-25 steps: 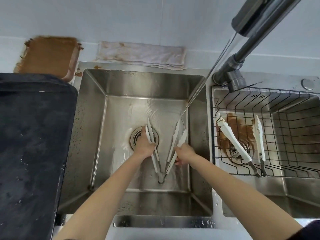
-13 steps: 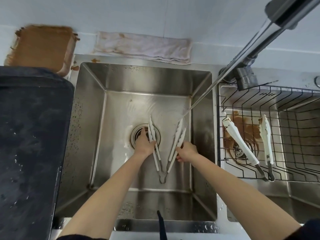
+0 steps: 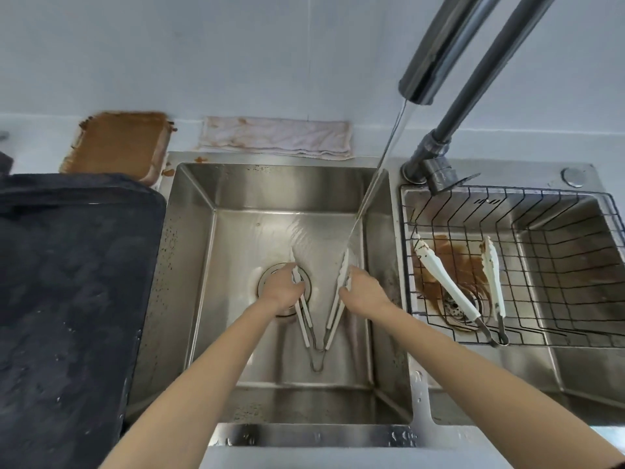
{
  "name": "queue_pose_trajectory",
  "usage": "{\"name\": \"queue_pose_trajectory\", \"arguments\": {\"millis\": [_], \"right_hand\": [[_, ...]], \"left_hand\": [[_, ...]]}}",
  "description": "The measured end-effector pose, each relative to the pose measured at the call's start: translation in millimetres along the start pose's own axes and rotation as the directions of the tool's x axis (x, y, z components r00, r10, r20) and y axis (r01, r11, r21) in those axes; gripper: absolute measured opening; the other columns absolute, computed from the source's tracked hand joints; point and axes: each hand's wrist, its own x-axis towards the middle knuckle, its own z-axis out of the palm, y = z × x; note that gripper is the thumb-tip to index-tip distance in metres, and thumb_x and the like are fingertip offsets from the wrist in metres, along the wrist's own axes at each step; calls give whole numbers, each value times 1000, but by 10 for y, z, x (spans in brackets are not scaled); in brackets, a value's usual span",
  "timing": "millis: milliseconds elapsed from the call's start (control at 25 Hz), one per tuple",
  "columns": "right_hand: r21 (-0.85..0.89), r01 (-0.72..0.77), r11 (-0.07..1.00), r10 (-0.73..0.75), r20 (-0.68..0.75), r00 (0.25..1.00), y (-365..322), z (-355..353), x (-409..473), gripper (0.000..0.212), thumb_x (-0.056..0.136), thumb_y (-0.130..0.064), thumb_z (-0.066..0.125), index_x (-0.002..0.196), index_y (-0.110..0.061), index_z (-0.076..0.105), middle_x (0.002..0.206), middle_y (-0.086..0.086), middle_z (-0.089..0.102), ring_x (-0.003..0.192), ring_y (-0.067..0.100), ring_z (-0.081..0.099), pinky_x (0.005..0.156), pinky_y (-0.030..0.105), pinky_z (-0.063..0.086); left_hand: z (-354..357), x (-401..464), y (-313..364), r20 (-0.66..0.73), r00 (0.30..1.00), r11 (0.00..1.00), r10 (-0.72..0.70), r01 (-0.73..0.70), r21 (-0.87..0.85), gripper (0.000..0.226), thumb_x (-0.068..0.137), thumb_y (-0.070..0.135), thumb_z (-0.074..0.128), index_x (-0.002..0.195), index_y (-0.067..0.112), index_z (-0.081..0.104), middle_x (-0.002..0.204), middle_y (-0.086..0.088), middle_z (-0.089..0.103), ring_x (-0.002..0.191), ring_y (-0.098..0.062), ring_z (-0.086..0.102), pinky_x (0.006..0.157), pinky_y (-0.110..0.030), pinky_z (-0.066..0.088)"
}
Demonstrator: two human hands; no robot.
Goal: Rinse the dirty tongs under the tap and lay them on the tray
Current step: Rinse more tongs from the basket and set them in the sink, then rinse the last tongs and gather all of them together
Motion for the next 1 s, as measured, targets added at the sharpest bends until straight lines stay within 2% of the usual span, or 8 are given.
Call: {"name": "queue_pose_trajectory", "arguments": {"millis": [80, 200, 360, 400, 480, 640, 880, 1000], "right_hand": [[-30, 113, 993, -114, -35, 993, -52, -171, -157, 58, 96, -19, 39, 149, -6, 18, 154, 15, 26, 140, 29, 31, 110, 30, 29], [-59, 232, 971, -237, -105, 966, -89, -473, -373, 54, 97, -19, 40, 148, -11, 24, 151, 15, 34, 136, 28, 37, 108, 30, 32], [-24, 275, 961, -272, -252, 929, 70, -873, -688, 50, 97, -19, 41, 145, -10, 31, 143, 16, 45, 117, 22, 51, 103, 33, 37], [-12, 274, 962, -266, -284, 921, 142, -951, -747, 50, 97, -18, 42, 144, -8, 32, 143, 17, 45, 120, 24, 50, 103, 33, 37], [-11, 243, 970, -233, -326, 916, 338, -1080, -827, 50, 96, -17, 42, 145, -9, 32, 146, 15, 41, 129, 27, 45, 105, 31, 35], [-6, 136, 991, -129, -363, 923, 774, -1212, -815, 53, 95, -18, 42, 145, -10, 31, 137, 19, 51, 107, 24, 58, 88, 31, 45], [-27, -38, 999, 26, -356, 934, 1295, -1265, -751, 49, 92, -21, 45, 139, -7, 39, 134, 21, 51, 114, 34, 55, 92, 37, 45], [3, -132, 991, 127, -300, 945, 1478, -1230, -671, 56, 90, -23, 46, 142, -8, 32, 136, 24, 45, 120, 37, 49, 98, 42, 44]], "left_hand": [[-98, -143, 146, -9, 995, 981, 100, -97, 167, 51, 93, 15, 44, 143, 8, 34, 145, -12, 45, 134, -26, 41, 105, -26, 32], [-198, -317, 395, -4, 976, 933, 219, -208, 294, 53, 95, 17, 42, 146, 10, 30, 147, -14, 42, 134, -28, 40, 105, -29, 33], [-232, -518, 796, -46, 931, 847, 362, -307, 434, 48, 95, 20, 40, 142, 8, 35, 144, -14, 43, 131, -28, 42, 103, -32, 36], [-216, -566, 893, -50, 917, 824, 397, -332, 460, 47, 95, 20, 39, 140, 7, 37, 142, -15, 45, 129, -28, 44, 101, -32, 38], [-144, -665, 1095, -46, 888, 783, 458, -378, 493, 48, 95, 19, 39, 142, 9, 36, 141, -15, 46, 128, -29, 45, 100, -33, 39], [100, -807, 1441, -3, 842, 701, 539, -446, 557, 45, 95, 17, 39, 139, 8, 40, 139, -16, 47, 127, -30, 46, 103, -39, 41], [595, -862, 1762, 73, 827, 673, 557, -501, 544, 41, 96, 19, 40, 135, 8, 44, 124, -14, 53, 115, -29, 54, 94, -40, 47], [831, -807, 1794, 131, 831, 679, 540, -522, 516, 41, 96, 21, 41, 134, 7, 45, 125, -15, 53, 113, -29, 55, 94, -38, 46]]}}
